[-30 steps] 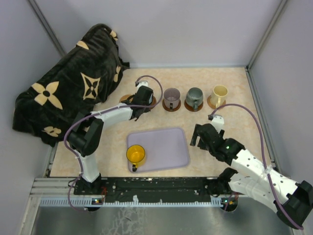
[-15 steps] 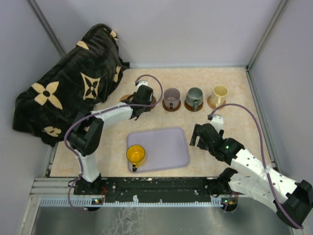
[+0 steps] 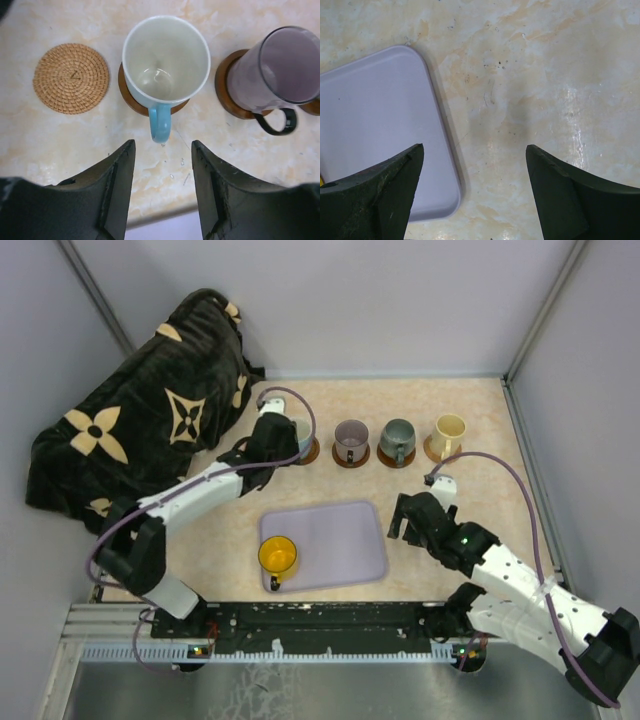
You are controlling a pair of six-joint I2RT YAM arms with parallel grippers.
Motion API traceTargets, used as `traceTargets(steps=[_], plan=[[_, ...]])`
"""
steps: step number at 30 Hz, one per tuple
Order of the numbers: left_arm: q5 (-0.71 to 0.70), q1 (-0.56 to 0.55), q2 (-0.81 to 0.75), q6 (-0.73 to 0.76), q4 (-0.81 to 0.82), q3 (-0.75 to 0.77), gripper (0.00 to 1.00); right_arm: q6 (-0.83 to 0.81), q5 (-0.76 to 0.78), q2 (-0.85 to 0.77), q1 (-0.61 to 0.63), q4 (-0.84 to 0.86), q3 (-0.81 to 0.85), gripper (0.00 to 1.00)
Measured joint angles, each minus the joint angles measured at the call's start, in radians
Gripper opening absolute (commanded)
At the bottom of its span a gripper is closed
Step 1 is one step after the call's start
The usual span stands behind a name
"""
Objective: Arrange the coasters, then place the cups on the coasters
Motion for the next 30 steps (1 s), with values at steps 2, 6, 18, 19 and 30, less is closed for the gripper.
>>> traceTargets(steps=[2, 6, 18, 19, 30], plan=[[-0.002, 0.0, -0.09, 0.0, 0.014, -0.042, 0.56, 0.0, -0.001, 0.0, 0.0, 0.0, 0.0, 0.82], [-0.04, 0.007, -0.218, 0.016, 0.071, -0.127, 0.57, 0.005, 0.003, -0.009, 0.001, -0.002, 0.0, 0.79], [-0.03, 0.158, -0.079, 0.035, 0.109, -0.148, 0.55, 0.023, 0.14, -0.179, 0.021, -0.075, 0.053, 0.61], [-0.027, 0.16, -0.067, 0.034, 0.11, -0.15, 0.55, 0.022, 0.141, -0.172, 0.021, -0.074, 0.059, 0.6], [-0.003, 0.222, 0.077, 0.033, 0.182, -0.151, 0.53, 0.024, 0.078, -0.066, 0.024, -0.07, 0.046, 0.57]])
